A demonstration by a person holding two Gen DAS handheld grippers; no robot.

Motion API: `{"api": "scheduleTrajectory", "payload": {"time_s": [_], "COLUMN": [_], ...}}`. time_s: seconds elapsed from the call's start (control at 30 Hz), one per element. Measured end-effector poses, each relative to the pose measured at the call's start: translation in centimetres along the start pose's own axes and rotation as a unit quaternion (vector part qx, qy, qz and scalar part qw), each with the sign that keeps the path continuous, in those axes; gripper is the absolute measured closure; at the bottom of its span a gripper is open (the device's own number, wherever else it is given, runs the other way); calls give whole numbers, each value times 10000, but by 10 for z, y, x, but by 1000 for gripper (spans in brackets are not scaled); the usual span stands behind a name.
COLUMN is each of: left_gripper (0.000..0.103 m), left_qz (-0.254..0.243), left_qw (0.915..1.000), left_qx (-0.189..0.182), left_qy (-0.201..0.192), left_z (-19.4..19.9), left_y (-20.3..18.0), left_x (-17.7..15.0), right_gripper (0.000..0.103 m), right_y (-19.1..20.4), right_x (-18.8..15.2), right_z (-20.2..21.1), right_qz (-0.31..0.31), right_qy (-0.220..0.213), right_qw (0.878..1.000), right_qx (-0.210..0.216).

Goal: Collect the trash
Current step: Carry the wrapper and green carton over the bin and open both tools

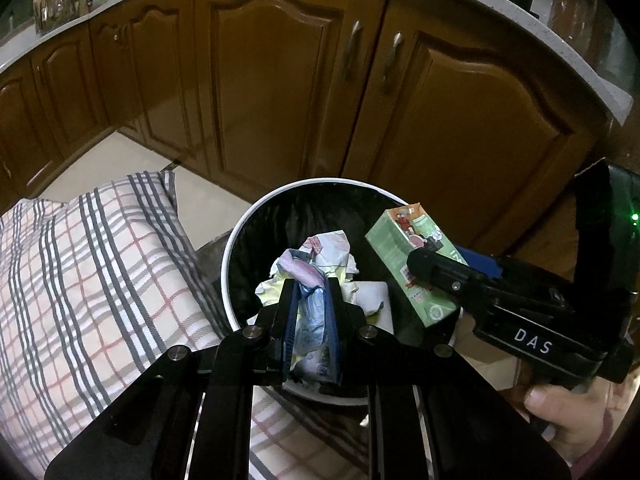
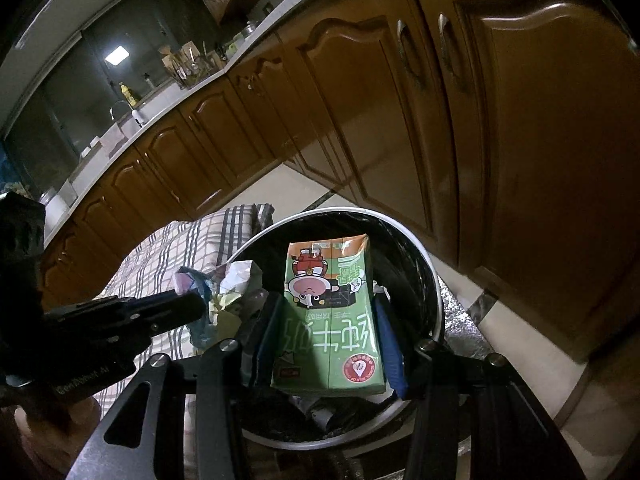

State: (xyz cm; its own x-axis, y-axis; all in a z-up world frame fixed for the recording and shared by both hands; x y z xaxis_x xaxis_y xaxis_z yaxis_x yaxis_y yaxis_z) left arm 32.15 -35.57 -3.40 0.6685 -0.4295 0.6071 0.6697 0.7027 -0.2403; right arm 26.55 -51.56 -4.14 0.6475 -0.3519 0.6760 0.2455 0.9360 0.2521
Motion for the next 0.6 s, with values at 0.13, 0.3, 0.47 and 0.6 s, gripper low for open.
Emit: {"api": "scheduleTrajectory", "payload": {"time_s": [0.13,0.3,0.47,0.6], "left_gripper": [89,56,54,54], "left_qz": [37,100,173,205], "left_qw": [10000,9999,9997,9995], "left_qx": [-53,-61,-64,-16], "left_qy": [21,-11,-148,-221], "left_z": [-2,1,11,19], "left_y": [0,2,3,3], "left_x": [1,1,-2,-8], "right_gripper": [57,53,40,39], "right_y": [0,-1,1,2], "right_x": [1,1,0,-3], "right_z": [-2,-4,4,13], "right_qz": [-2,-93,-181,-274], "right_qy": [19,75,-26,-143], "right_qw": [10000,9999,9997,9992], "right_qx": [4,87,186,265]}}
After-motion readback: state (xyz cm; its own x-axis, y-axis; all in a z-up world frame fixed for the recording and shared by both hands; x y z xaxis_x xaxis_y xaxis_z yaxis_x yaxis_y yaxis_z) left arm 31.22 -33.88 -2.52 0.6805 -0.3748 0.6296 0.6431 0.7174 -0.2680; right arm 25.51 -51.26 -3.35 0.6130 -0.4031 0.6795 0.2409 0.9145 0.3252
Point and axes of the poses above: each gripper's, at about its wrist camera, not at the fingertips, and z roughly against the way its jaws point, y to its left, x to its top, the point moved 4 cm from there along -z, roughly the way its jaws point, and after that the axes turned 7 degrees about -x, right-handed, at the moved point
